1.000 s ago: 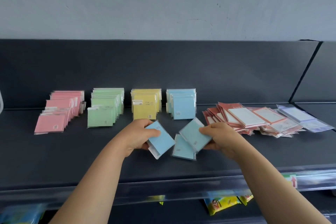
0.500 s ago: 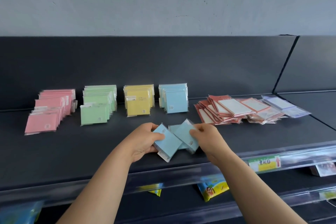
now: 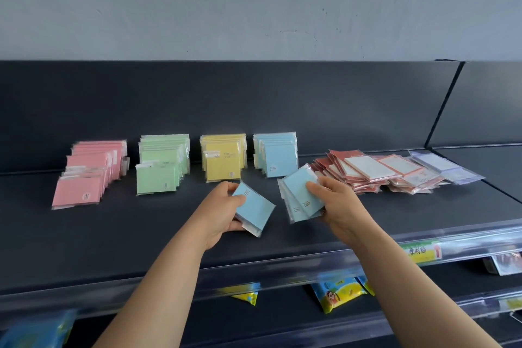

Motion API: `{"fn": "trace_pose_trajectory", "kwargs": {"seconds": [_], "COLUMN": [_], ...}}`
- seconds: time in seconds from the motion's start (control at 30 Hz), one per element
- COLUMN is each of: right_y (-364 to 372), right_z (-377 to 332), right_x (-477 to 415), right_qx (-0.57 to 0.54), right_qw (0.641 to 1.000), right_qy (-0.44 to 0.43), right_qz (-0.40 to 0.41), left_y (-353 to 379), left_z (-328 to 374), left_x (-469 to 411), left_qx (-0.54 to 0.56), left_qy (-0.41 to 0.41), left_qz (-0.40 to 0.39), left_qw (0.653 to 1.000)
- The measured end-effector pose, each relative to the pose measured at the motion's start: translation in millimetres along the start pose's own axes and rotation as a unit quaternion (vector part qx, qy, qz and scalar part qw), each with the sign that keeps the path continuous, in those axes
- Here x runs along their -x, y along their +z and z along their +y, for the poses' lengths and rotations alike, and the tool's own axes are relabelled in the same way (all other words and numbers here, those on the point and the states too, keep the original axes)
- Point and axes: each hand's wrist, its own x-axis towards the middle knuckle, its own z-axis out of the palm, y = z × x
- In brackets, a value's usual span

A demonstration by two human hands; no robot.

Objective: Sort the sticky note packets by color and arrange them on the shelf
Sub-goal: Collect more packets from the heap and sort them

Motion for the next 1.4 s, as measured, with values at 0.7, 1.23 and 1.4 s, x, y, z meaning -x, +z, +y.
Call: {"fn": "trace_pose_trajectory", "kwargs": {"seconds": [0.7, 1.23, 1.4], "right_y": [2.2, 5.7, -0.3], "right_z": [-3.5, 3.2, 18.6], "right_x": [-18.3, -26.4, -29.2], "right_qx": [-0.051, 0.155, 0.191], "right_qw": [0.993, 0.964, 0.963], "right_qy": [-0.064, -0.196, -0.154], "right_qz": [-0.087, -0.086, -0.115], "left_y": [17.0, 33.1, 45.6], "left_z": [5.4, 8.4, -8.5], "left_x": [-19.4, -30.2, -32.8], "left_qx": [-0.085, -0.098, -0.164], "left_qy": [0.078, 0.163, 0.115], "left_qz": [0.031, -0.014, -0.023], "left_qw": [0.993, 0.982, 0.979]}}
